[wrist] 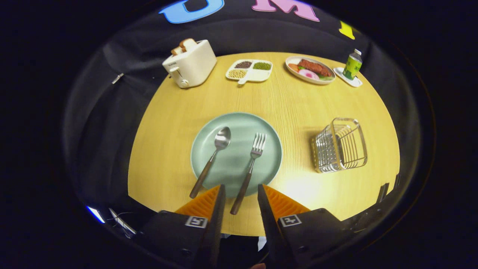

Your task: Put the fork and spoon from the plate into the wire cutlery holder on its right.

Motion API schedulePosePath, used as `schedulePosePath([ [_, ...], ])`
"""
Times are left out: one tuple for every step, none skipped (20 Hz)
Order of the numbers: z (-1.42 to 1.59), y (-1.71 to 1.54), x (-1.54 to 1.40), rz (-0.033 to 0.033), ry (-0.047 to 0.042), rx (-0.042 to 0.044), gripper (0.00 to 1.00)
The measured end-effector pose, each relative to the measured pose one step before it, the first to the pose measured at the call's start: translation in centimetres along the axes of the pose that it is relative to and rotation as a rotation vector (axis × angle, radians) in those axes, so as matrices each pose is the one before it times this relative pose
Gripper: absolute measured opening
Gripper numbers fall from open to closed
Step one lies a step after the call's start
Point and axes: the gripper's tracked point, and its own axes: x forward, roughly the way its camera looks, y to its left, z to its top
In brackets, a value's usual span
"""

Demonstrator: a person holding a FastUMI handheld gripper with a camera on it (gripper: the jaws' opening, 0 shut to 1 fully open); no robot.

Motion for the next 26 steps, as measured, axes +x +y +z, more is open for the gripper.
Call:
schedulePosePath([
  [-0.393,0.126,1.233,-0.00563,0.01861,0.00656,0.49],
  [-0.211,-0.044,0.926,-0.01554,0.01376,-0.00334,0.51],
  [-0.296,-0.376,0.816,-0.02299,0.01015,-0.01034,0.51],
  [-0.238,-0.358,0.838,-0.02526,0.01159,-0.01133,0.51],
  [-0.284,-0.212,0.754,-0.01918,0.01298,-0.00081,0.50],
  [-0.222,0.049,0.411,-0.00566,0.01229,0.01240,0.51],
  [0.100,-0.161,0.248,-0.01382,0.00124,0.01167,0.51],
  [0.336,0.011,0.274,-0.00934,-0.00622,0.00117,0.51],
  [0.509,-0.106,-0.093,-0.00676,-0.01169,-0.00586,0.51],
  [0.541,0.101,0.017,-0.00513,-0.00996,-0.00642,0.51],
  [0.050,0.195,-0.128,0.00355,0.00291,0.00259,0.51],
  [0.162,0.158,-0.101,0.00399,-0.00205,0.00862,0.51],
  [0.190,0.080,-0.002,-0.00410,-0.00651,0.00632,0.51],
  [-0.050,-0.066,0.155,-0.00764,0.00126,-0.00446,0.50],
  [-0.087,-0.110,0.312,-0.00427,0.00278,-0.00679,0.50],
  [0.125,-0.015,0.362,-0.00901,0.00179,-0.00750,0.50],
  [-0.016,0.100,0.342,-0.00559,0.00369,-0.00642,0.48],
  [-0.082,0.057,0.083,-0.00780,0.01017,-0.00029,0.46],
  [-0.003,-0.023,0.745,-0.00968,0.00774,-0.00476,0.44],
  [-0.154,-0.156,0.565,-0.01332,0.01234,-0.00994,0.42],
  [-0.144,-0.091,0.383,-0.01304,0.01193,-0.00137,0.34],
  [-0.056,0.016,0.123,-0.00191,0.01359,0.01165,0.26],
  [0.130,-0.269,0.295,-0.00915,0.00816,0.01829,0.18],
  [0.191,0.083,0.097,0.01149,-0.00467,0.01367,0.15],
  [0.221,0.297,0.000,0.02098,-0.00306,0.00968,0.12],
  [0.423,-0.127,-0.269,0.01153,-0.01459,0.00645,0.10],
])
